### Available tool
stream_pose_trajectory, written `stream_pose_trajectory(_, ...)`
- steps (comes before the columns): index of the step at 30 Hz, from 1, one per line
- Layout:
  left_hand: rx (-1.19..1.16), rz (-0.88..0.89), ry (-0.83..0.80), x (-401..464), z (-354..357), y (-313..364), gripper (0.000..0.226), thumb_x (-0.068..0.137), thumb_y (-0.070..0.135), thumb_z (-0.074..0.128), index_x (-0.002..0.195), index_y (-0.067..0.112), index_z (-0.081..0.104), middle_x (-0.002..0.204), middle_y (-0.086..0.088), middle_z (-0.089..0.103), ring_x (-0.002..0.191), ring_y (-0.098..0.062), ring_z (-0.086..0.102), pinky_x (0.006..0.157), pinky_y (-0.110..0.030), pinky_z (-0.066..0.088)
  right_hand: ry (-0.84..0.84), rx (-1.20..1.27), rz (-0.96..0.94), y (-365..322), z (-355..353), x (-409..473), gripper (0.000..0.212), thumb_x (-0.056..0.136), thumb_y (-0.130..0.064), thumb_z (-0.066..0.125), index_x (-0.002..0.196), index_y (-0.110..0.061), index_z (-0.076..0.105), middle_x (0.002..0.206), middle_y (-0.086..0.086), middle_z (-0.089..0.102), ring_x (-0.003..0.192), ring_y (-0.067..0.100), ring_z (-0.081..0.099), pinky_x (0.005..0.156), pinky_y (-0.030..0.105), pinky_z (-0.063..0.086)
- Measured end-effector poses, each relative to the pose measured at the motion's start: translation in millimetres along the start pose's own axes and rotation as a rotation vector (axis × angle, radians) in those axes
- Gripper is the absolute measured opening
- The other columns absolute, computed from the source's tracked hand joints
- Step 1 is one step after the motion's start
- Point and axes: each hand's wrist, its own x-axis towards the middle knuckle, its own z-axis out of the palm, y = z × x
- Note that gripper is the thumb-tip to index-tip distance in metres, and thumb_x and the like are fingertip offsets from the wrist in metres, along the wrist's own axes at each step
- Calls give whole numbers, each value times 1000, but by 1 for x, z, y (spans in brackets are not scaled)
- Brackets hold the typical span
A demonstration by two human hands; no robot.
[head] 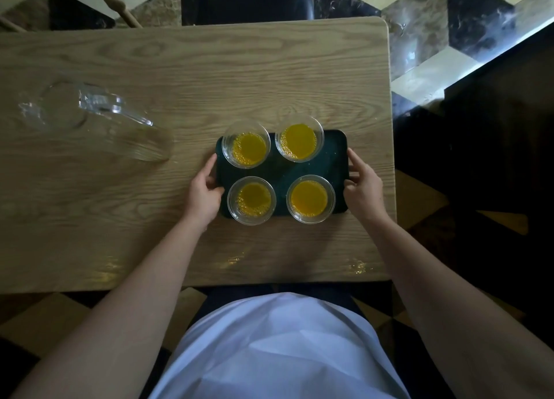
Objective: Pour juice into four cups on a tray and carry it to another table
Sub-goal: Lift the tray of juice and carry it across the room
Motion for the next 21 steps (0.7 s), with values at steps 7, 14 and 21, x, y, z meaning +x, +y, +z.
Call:
stream_pose_trajectory(7,-83,-87,-90,1,-8,5,83,97,-10,54,156,44,31,155,-19,44,144,-28,42,115,-47,36,-77,49,50,1,-7,5,82,95,18,48,159,-32,40,121,0,66,102,9,67,65,19,60)
stream_pose_trajectory(14,-122,-95,-93,-6,-6,9,88,96,-17,48,156,44,29,164,-14,32,150,-27,33,116,-46,37,-170,-5,-22,2,-21,10,82,93,19,56,161,-23,38,123,11,68,103,13,66,68,9,55)
stream_pose_trajectory(21,-131,-75,-91,-15,-9,13,89,95,-19,46,156,43,31,165,-11,30,150,-25,32,117,-47,38,-181,-16,-33,3,-26,4,82,93,20,54,161,-22,37,124,11,68,106,18,67,68,11,56)
